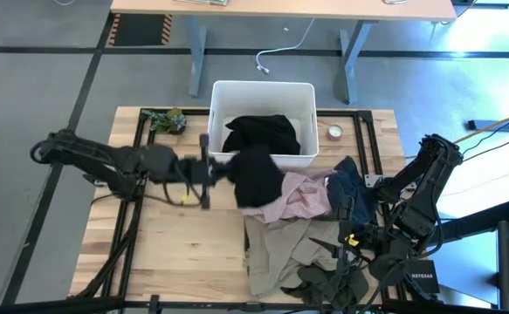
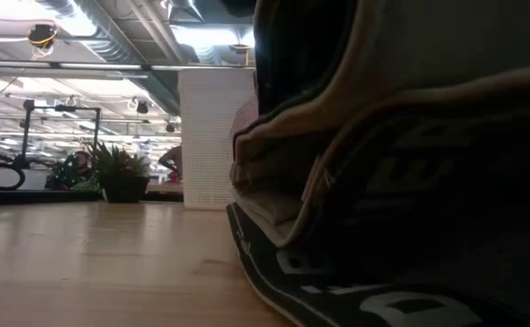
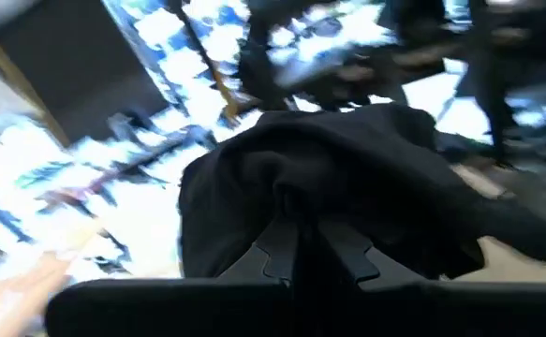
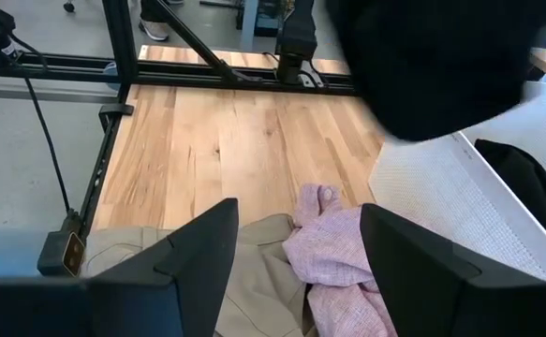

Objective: Sort clothes
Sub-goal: Put the black underwear in the white bin, then put the blue underwear in the white bin

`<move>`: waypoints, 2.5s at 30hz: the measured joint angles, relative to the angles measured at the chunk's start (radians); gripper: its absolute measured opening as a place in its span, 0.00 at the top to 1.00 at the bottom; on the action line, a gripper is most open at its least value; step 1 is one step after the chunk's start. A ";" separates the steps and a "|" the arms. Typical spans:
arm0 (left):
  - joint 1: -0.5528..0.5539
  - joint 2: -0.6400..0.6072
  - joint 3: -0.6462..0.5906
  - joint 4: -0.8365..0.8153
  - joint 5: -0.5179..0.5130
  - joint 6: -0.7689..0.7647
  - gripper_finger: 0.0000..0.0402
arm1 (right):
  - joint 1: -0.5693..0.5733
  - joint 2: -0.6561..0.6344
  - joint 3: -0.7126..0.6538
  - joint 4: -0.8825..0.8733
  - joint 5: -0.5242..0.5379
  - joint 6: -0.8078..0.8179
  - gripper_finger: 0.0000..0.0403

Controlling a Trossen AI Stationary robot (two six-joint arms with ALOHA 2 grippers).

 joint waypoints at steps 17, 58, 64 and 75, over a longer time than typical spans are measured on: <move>0.457 0.083 0.000 0.104 -0.006 -0.151 0.97 | 0.000 0.000 0.000 -0.020 0.000 -0.001 0.40; 0.282 -0.011 -0.270 0.267 0.076 -0.449 0.59 | -0.156 0.003 0.001 -0.157 -0.114 0.009 0.40; 0.263 -0.024 -0.271 0.264 0.072 -0.442 0.59 | -0.310 0.003 0.001 -0.365 -0.310 0.130 0.40; 0.226 -0.041 -0.271 0.256 0.073 -0.442 0.59 | -0.386 -0.004 -0.013 -0.690 -0.704 0.499 0.40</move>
